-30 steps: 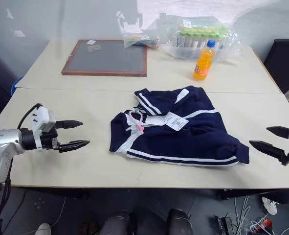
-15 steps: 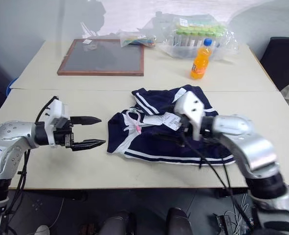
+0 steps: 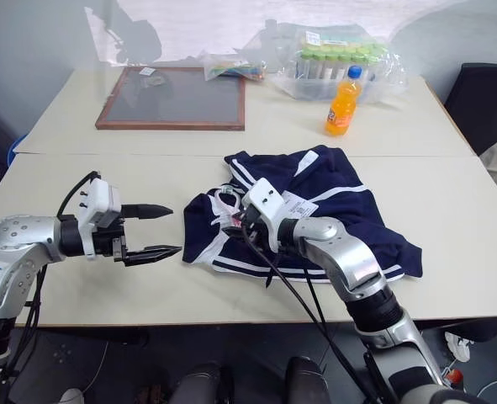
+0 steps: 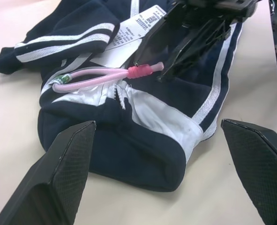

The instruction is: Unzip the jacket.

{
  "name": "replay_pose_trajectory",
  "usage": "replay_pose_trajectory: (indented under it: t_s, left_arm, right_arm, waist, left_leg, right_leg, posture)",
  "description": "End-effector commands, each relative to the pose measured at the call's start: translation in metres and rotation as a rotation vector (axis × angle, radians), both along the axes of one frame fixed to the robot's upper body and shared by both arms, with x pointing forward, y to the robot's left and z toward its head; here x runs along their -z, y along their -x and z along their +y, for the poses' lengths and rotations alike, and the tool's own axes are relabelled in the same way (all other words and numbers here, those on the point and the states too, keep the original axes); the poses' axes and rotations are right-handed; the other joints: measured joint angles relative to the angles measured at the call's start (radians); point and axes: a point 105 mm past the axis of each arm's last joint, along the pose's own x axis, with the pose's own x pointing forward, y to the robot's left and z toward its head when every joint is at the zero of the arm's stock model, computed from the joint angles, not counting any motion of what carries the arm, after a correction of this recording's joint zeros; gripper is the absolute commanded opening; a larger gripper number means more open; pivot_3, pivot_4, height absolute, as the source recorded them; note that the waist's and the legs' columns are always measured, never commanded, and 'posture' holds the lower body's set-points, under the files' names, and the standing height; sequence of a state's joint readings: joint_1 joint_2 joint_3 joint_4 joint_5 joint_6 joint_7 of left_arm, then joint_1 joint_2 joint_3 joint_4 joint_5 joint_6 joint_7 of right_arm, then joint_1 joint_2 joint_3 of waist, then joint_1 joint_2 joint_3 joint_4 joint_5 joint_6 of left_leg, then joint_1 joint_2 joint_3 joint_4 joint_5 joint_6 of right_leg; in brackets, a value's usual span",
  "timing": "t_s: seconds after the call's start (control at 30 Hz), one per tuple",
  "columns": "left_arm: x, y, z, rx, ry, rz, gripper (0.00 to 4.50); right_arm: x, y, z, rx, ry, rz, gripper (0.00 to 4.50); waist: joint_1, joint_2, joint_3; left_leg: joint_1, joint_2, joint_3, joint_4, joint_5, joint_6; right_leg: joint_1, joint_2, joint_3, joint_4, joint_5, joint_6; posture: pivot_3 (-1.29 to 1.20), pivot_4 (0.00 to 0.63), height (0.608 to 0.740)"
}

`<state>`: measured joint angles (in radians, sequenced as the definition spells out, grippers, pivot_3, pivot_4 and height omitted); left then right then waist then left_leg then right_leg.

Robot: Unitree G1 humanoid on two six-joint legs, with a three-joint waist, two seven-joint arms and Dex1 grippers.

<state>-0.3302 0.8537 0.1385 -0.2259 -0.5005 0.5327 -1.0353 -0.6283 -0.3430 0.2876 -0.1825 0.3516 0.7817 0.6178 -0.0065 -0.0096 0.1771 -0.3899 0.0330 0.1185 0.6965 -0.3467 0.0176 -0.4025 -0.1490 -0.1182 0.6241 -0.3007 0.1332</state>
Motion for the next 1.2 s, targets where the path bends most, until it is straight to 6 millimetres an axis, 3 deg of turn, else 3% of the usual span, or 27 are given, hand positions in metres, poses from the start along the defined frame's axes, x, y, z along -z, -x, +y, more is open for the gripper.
replay_pose_trajectory:
  t_s: [0.03, 0.57, 0.67, 0.8, 0.93, 1.03, 1.17, 1.2]
  left_arm:
    - [-0.008, 0.001, -0.004, 0.016, -0.014, -0.053, 4.50]
    - [-0.007, -0.008, -0.010, 0.029, -0.011, -0.081, 4.50]
    - [-0.008, -0.009, -0.010, 0.029, -0.010, -0.085, 4.50]
    - [-0.008, -0.009, -0.011, 0.029, -0.009, -0.089, 4.50]
    - [-0.008, -0.009, -0.011, 0.030, -0.004, -0.094, 4.50]
    - [-0.010, -0.009, -0.015, 0.041, 0.015, -0.098, 4.50]
    - [-0.025, -0.010, -0.033, 0.083, 0.105, -0.110, 4.50]
    - [-0.028, -0.010, -0.040, 0.102, 0.129, -0.117, 4.50]
  right_arm:
    - [-0.008, -0.004, -0.001, 0.027, 0.001, -0.033, 2.08]
    - [0.004, -0.016, -0.011, 0.146, 0.020, 0.003, 2.08]
    - [0.004, -0.018, -0.013, 0.167, 0.010, 0.007, 1.51]
    - [0.002, -0.017, -0.012, 0.161, -0.010, 0.010, 0.17]
    - [-0.003, -0.013, -0.014, 0.156, -0.027, 0.010, 0.06]
    - [-0.020, -0.009, -0.023, 0.149, -0.069, 0.001, 0.06]
    - [-0.056, -0.011, -0.070, 0.243, -0.130, -0.048, 0.06]
    - [-0.062, -0.013, -0.095, 0.305, -0.120, -0.061, 0.06]
  waist:
    - [0.000, 0.000, 0.000]
    - [-0.002, 0.000, 0.000]
    - [-0.002, 0.000, 0.000]
    - [-0.004, 0.000, 0.000]
    - [-0.004, 0.000, 0.000]
    - [-0.003, 0.000, 0.000]
    - [0.009, 0.000, 0.000]
    - [0.009, 0.000, 0.000]
  left_leg:
    - [0.000, 0.000, 0.000, 0.000, 0.000, 0.000]
    - [0.000, 0.000, 0.001, 0.000, 0.000, 0.000]
    - [0.000, 0.000, 0.001, -0.001, 0.000, 0.000]
    - [-0.001, 0.000, 0.002, -0.001, 0.000, 0.000]
    - [-0.001, 0.000, 0.002, -0.001, 0.000, 0.000]
    - [-0.001, 0.000, 0.002, -0.001, 0.000, 0.000]
    - [-0.003, 0.000, 0.001, 0.000, 0.000, 0.000]
    - [-0.003, -0.001, 0.001, 0.001, 0.000, 0.000]
  right_leg:
    - [0.000, 0.000, 0.000, 0.000, 0.000, 0.000]
    - [-0.002, 0.000, 0.001, 0.000, 0.000, 0.000]
    - [-0.002, 0.000, 0.001, 0.000, 0.000, 0.000]
    - [-0.003, 0.000, 0.001, 0.001, 0.000, 0.000]
    - [-0.003, 0.000, 0.001, 0.001, 0.000, 0.000]
    - [-0.004, 0.000, 0.001, 0.001, 0.000, 0.000]
    - [-0.004, 0.000, 0.001, 0.001, 0.000, 0.000]
    - [-0.004, 0.000, 0.001, 0.001, 0.000, 0.000]
  posture:
    - [0.00, 0.150, 0.740]
    - [0.00, 0.150, 0.740]
    - [0.00, 0.150, 0.740]
    - [0.00, 0.150, 0.740]
    - [0.00, 0.150, 0.740]
    - [0.00, 0.150, 0.740]
    - [0.00, 0.150, 0.740]
    - [0.00, 0.150, 0.740]
